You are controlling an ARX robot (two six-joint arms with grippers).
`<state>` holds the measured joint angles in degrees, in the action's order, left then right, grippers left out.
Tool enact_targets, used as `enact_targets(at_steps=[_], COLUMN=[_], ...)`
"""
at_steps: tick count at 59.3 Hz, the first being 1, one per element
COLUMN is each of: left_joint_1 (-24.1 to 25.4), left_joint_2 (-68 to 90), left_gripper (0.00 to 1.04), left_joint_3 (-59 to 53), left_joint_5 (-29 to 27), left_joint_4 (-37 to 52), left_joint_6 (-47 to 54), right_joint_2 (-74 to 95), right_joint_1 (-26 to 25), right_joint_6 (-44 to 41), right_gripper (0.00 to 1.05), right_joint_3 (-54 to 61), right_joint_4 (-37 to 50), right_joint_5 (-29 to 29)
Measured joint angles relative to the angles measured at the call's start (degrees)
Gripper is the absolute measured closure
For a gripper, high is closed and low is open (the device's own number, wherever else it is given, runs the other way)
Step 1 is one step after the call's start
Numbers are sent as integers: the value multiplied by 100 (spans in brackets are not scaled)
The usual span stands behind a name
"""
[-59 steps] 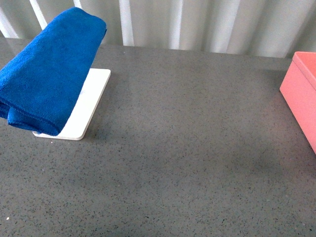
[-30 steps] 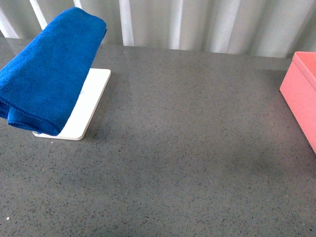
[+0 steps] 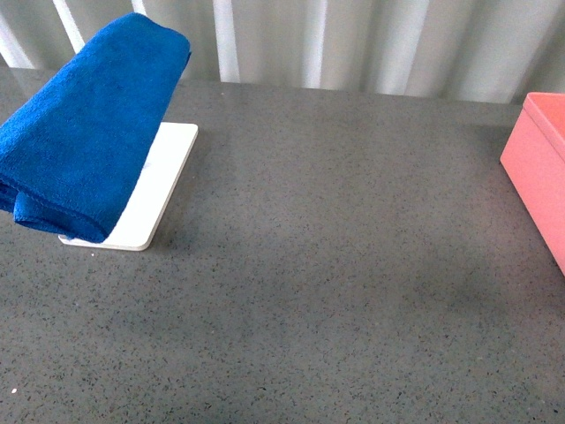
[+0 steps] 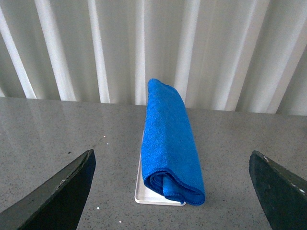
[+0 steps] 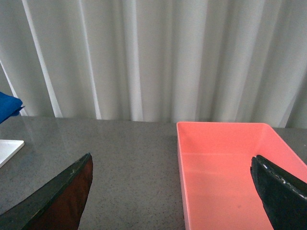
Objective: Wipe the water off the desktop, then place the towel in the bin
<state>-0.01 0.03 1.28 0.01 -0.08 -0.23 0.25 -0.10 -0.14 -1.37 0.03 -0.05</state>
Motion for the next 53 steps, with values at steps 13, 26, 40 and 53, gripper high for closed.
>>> enact_targets(at_steps=[13,26,40,53], left_joint_1=[-938,-841,-98,-52], left_joint_2=[1119,2223,4819,7222], left_gripper=[7,7,7,7], left_joint_3=[581,903,2100,4221], left_joint_5=[-2492,-2680,-1346,-525], left_joint_4=[-1587,-1290,1169,1224], left_joint_6=[-1246,-2673,-1731,-719], right_joint_2=[0,-2,-2,-2], right_joint_1=[0,0,0,0], right_joint_6=[2,0,0,0], right_gripper=[7,7,7,7], right_joint_3=[0,0,0,0], right_joint_4=[0,0,0,0], right_joint_5=[7,0,2,2])
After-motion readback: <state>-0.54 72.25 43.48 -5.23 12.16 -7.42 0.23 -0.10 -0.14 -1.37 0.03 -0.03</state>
